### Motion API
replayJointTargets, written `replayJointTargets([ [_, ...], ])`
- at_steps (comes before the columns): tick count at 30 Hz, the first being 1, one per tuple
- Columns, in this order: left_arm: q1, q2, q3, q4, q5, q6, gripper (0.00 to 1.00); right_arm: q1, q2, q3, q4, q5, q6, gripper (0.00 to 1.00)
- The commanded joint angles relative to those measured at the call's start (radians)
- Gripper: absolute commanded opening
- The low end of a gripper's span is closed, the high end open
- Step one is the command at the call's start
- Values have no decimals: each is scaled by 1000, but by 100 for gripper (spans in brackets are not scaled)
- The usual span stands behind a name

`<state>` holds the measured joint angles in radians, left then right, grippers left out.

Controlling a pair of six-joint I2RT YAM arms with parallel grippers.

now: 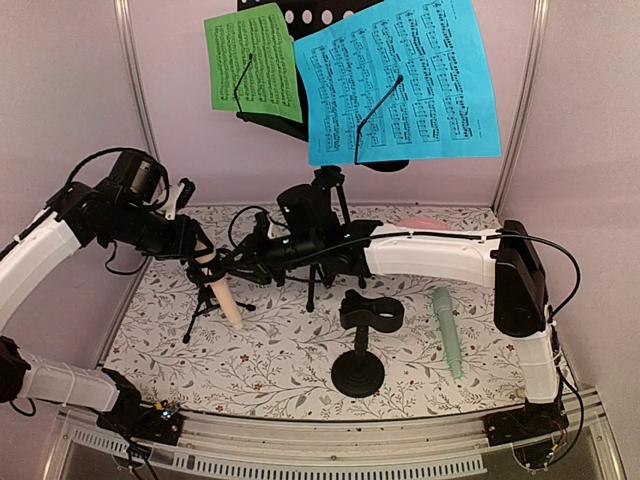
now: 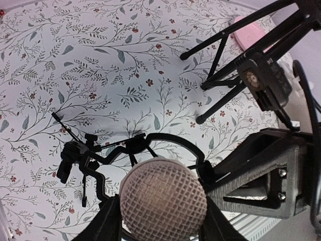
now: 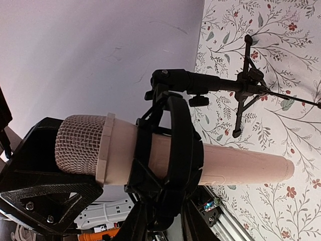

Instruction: Pack up the instrument practice props

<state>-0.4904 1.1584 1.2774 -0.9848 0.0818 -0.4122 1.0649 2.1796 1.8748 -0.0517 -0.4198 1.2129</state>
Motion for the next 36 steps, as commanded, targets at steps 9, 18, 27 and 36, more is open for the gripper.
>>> replayJointTargets([
  [9, 9, -2, 54, 46, 28, -21, 38, -17, 14, 27, -17, -17, -26, 26],
  [18, 9, 10, 141, 21, 30, -42, 38, -17, 9, 26, -47, -26, -35, 25],
  [27, 9, 18, 210, -24, 12, -35, 38, -17, 6, 21, -65, -37, -44, 25],
  [36, 9, 16, 257, -56, -8, -30, 38, -19, 3, 20, -66, -43, -50, 25],
])
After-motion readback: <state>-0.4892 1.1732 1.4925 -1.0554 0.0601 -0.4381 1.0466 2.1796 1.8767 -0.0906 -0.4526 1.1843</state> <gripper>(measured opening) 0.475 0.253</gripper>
